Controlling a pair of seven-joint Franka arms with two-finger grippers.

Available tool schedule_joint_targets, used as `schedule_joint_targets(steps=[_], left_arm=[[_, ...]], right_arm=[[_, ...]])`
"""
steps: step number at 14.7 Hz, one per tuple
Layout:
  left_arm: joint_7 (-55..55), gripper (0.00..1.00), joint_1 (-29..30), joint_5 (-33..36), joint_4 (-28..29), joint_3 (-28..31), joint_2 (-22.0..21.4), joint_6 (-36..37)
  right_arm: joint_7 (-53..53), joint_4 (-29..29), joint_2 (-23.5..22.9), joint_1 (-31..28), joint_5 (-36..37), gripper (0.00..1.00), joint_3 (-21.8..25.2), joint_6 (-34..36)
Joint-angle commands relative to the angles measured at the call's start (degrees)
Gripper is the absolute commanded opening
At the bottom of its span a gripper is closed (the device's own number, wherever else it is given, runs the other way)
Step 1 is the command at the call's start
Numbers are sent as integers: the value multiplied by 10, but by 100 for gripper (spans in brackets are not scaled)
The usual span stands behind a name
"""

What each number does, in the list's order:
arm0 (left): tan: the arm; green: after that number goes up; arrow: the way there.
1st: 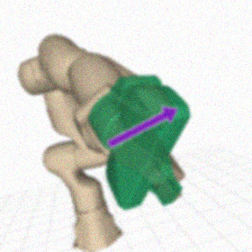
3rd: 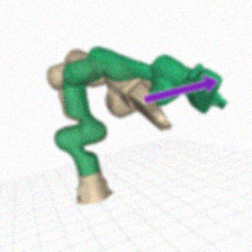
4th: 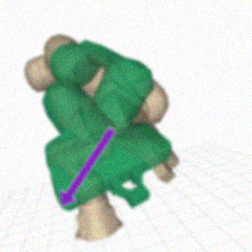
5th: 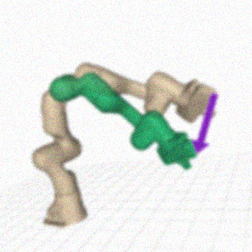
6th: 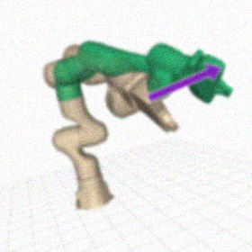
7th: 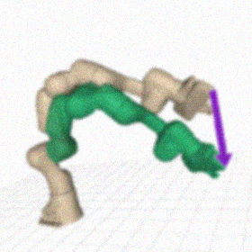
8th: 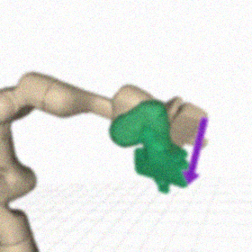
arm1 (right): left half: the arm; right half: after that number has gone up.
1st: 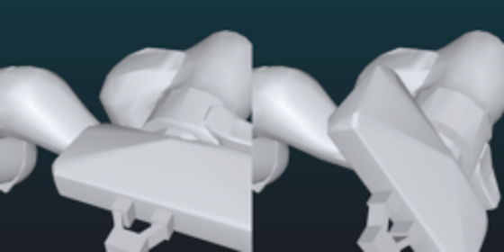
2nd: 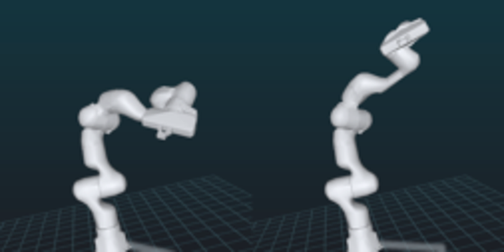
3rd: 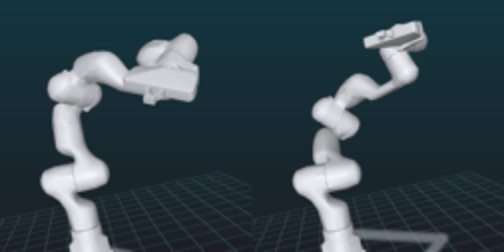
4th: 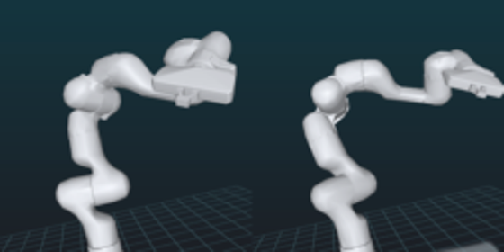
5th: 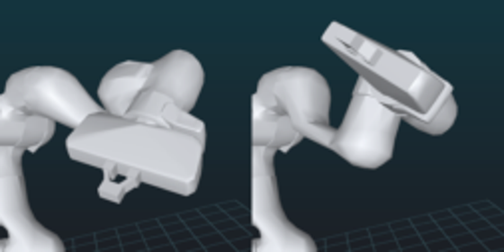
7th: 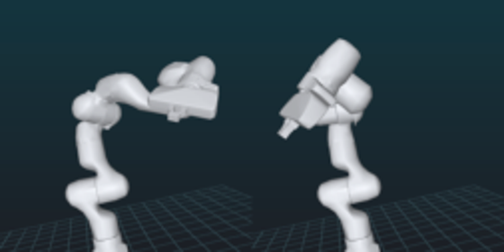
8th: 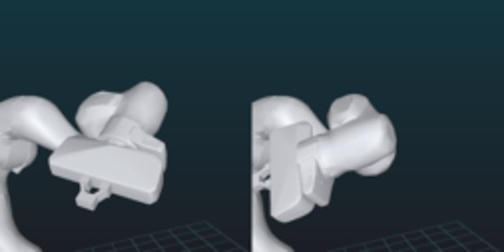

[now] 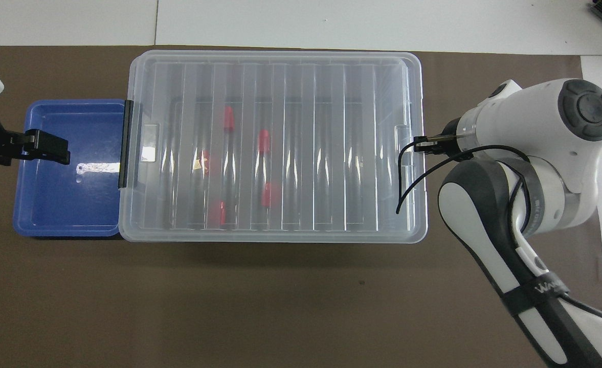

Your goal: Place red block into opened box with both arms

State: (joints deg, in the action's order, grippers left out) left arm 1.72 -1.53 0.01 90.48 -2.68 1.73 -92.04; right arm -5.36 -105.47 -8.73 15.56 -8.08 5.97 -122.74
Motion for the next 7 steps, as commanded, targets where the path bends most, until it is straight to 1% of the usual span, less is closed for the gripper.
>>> schedule_joint_targets(steps=[1,3,7], left_arm=[[-7,100,5,10,2,-4,0,-8],[-7,100,5,10,1,-4,0,-8],[-7,100,4,10,2,-4,0,-8]], right_arm=[[1,6,4,-22,-1,100,0,-5],[2,13,19,-51,24,100,1,14],[2,66,29,-100,62,100,2,96]])
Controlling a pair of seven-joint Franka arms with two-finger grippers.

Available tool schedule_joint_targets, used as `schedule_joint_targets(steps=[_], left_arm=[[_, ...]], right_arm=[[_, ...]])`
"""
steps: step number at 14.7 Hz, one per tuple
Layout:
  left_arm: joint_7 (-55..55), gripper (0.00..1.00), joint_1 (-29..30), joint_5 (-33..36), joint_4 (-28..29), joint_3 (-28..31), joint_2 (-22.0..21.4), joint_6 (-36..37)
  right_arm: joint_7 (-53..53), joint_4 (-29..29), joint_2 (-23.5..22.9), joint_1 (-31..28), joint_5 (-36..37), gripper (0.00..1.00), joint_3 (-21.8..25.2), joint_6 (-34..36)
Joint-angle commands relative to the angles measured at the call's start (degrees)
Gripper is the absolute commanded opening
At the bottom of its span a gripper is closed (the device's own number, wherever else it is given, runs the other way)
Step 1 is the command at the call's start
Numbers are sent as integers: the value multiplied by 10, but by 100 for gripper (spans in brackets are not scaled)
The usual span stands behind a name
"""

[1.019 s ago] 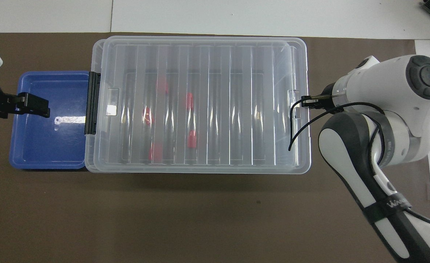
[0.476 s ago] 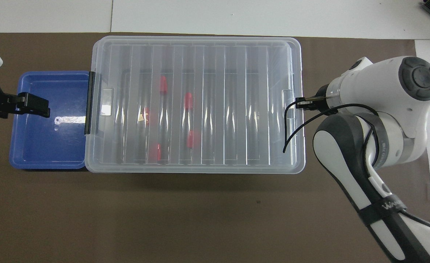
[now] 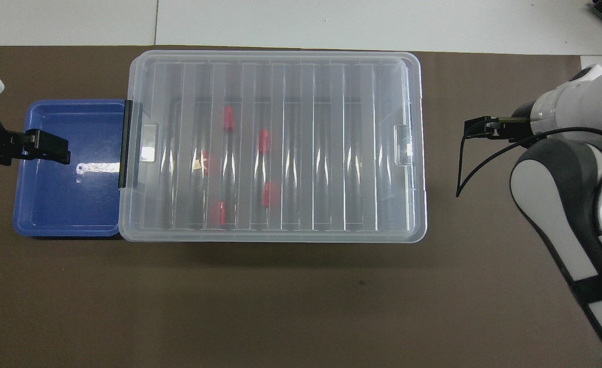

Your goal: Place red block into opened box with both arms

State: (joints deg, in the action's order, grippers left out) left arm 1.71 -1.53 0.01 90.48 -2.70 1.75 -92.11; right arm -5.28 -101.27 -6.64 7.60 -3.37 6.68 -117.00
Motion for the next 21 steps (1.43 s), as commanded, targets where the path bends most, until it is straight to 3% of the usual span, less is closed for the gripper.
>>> schedule_joint_targets(steps=[1,8,13,17,21], left_arm=[[-7,100,4,10,2,-4,0,-7],[-7,100,4,10,2,-4,0,-7],[-7,100,4,10,2,-4,0,-6],[-7,100,4,10,2,-4,0,-5],[-7,100,4,10,2,-4,0,-5]], right_arm=[[1,30,15,-27,20,100,-4,61],[2,130,35,-74,22,100,-4,293],[64,122,48,-64,38,100,-12,317],[57,93,59,-29,64,100,-13,267],[48,99,59,-34,58,100,-5,271]])
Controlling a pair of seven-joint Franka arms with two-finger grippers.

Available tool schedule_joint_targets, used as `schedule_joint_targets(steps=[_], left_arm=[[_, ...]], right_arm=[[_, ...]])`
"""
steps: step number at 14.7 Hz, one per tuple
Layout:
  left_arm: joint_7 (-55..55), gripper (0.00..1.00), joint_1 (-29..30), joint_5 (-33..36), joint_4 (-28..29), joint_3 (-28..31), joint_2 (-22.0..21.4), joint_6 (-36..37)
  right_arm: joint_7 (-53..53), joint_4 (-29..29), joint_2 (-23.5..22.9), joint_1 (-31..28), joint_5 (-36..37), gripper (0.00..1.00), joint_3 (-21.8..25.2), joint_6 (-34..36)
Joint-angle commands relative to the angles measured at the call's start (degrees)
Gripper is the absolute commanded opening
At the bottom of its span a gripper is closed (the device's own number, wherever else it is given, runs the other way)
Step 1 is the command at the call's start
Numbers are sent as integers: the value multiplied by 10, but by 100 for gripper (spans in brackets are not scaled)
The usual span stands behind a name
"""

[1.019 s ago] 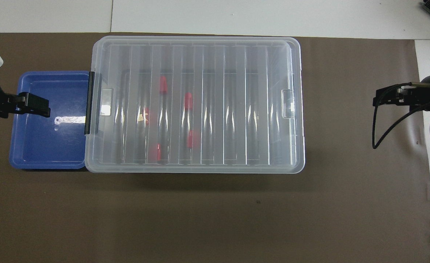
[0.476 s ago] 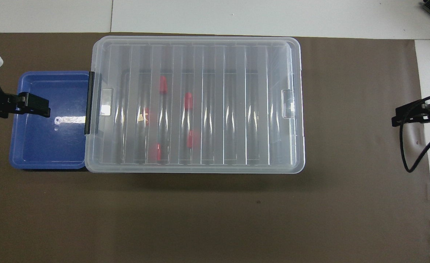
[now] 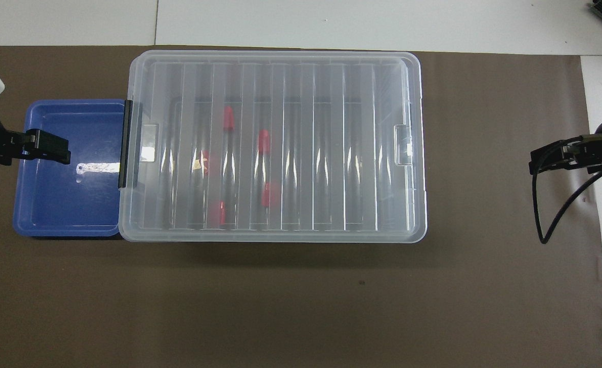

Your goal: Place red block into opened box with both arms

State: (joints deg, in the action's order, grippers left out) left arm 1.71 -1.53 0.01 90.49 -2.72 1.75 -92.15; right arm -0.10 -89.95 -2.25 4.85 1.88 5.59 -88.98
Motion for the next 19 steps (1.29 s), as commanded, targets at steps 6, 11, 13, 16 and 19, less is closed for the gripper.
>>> schedule_joint_targets(steps=[6,11,13,16,19], left_arm=[[-7,100,4,10,3,-4,0,-4],[-7,100,4,10,3,-4,-1,-3],[-7,100,4,10,3,-4,0,-4],[-7,100,4,10,3,-4,0,-4],[-7,100,3,10,4,-4,-1,-4]], right_arm=[[-24,2,8,-7,6,100,4,10],[-67,-6,15,-7,2,100,2,21],[-63,-7,15,-4,3,100,2,16],[-55,-5,14,-2,2,100,-1,20],[-55,1,22,-1,2,100,-1,21]])
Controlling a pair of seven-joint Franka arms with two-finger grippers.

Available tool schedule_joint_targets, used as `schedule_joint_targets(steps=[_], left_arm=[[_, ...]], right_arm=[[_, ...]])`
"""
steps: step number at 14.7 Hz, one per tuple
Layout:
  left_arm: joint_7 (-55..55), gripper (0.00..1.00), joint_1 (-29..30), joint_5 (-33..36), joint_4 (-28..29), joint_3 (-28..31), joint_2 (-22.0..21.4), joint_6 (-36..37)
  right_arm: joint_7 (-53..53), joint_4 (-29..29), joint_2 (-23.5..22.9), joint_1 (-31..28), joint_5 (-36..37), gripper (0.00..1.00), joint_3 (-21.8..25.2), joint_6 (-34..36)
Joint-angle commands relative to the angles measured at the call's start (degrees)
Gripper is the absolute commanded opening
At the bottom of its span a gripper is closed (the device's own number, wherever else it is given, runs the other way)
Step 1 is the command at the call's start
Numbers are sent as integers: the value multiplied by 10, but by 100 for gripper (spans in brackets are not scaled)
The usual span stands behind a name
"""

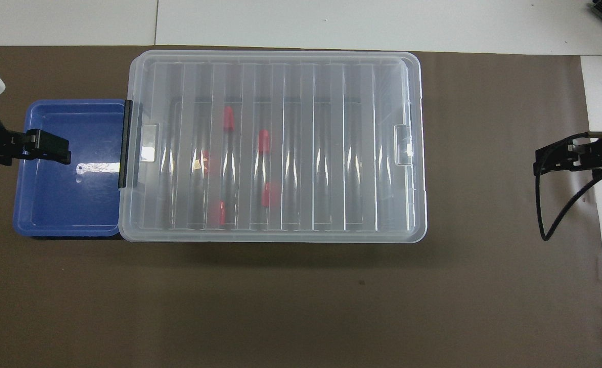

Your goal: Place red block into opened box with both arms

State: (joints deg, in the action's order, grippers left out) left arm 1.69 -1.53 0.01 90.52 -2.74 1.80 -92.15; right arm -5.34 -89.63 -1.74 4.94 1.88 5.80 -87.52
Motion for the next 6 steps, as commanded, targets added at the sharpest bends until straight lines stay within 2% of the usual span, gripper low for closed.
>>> schedule_joint_targets(steps=[1,6], left_arm=[[-7,100,3,10,4,-3,-1,-4],[-7,100,3,10,4,-3,-1,-4]], right_arm=[[-2,-2,22,-3,1,100,-3,6],[-3,-12,30,-2,-7,100,-3,9]])
